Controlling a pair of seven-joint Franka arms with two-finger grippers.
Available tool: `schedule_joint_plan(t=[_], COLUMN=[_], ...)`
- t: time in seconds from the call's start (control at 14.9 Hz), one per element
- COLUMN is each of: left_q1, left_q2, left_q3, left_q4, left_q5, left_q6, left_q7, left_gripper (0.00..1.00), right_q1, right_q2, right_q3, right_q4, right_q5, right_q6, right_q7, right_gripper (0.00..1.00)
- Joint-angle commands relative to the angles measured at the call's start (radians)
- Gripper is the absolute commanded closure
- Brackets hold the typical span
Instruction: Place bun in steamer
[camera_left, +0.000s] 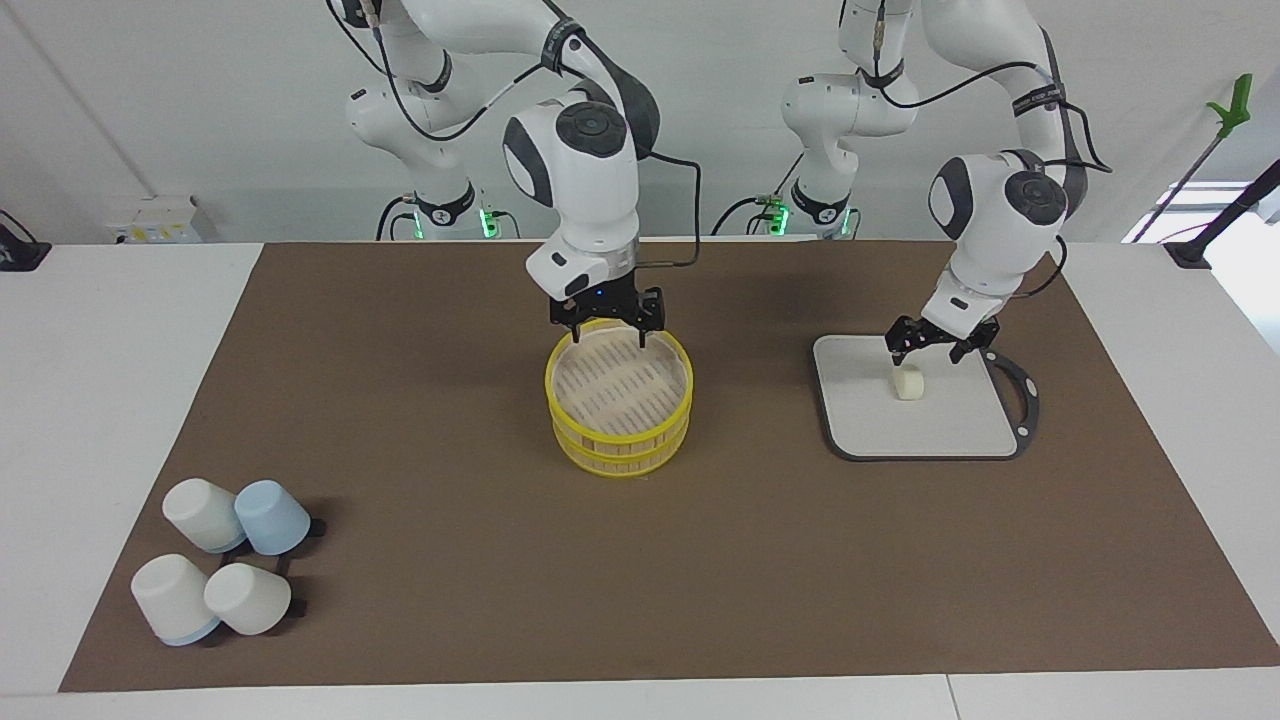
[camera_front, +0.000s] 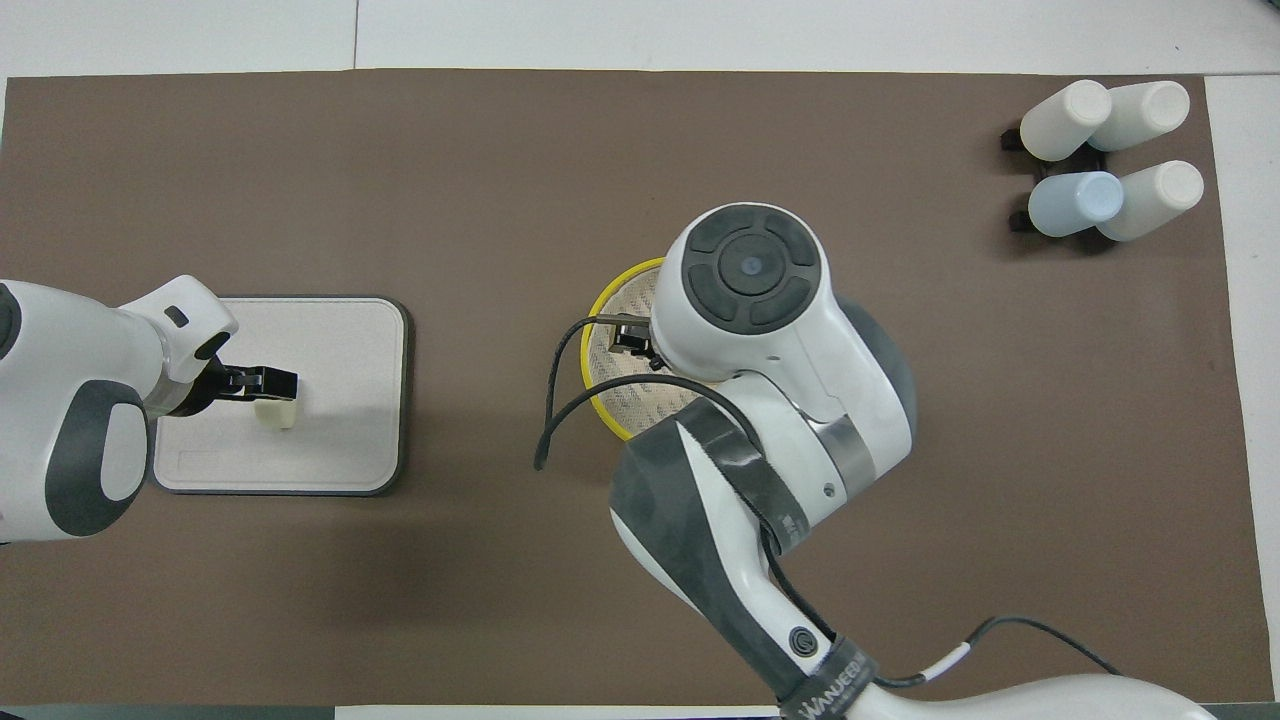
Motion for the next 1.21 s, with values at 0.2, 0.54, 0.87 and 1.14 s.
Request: schedule_joint_plan(t=[0.2, 0.54, 0.87, 1.14], left_q1=[0.008, 0.009, 0.011, 0.029], left_q2=[0.021, 0.042, 0.05, 0.062], left_q3=[0.0, 0.0, 0.0, -0.001], left_q4=[-0.06, -0.062, -0.071, -0.079], left_q5=[0.017, 0.017, 0.017, 0.017], left_q6=[0.096, 0.129, 0.135, 0.158], left_q7=[0.029, 0.043, 0.042, 0.055], left_gripper=[0.01, 0.01, 0.01, 0.07], right_q1=[0.11, 0.143, 0.129, 0.126], right_q2=[0.236, 0.247, 0.246, 0.238], right_q3=[-0.013, -0.01, -0.008, -0.008], right_q4=[0.295, 0.264, 0.229, 0.198], right_q5=[-0.021, -0.036, -0.039, -0.032], right_q6=[-0.099, -0.015, 0.031, 0.068], right_q7=[0.173, 0.189, 0.059, 0.047], right_gripper=[0.0, 0.0, 0.01, 0.01])
